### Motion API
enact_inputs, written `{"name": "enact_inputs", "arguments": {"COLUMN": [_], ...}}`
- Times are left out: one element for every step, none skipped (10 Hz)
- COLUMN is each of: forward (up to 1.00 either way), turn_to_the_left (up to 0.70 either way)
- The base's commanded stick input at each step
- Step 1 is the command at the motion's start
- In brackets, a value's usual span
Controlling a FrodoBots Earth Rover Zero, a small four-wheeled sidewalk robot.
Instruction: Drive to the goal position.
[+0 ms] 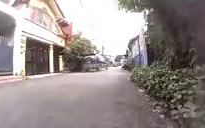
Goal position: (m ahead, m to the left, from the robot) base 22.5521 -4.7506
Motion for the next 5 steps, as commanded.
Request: {"name": "enact_inputs", "arguments": {"forward": [0.7,0.7,0.7,0.7,0.7], "turn_to_the_left": [0.0,0.0,0.0,0.0,0.0]}}
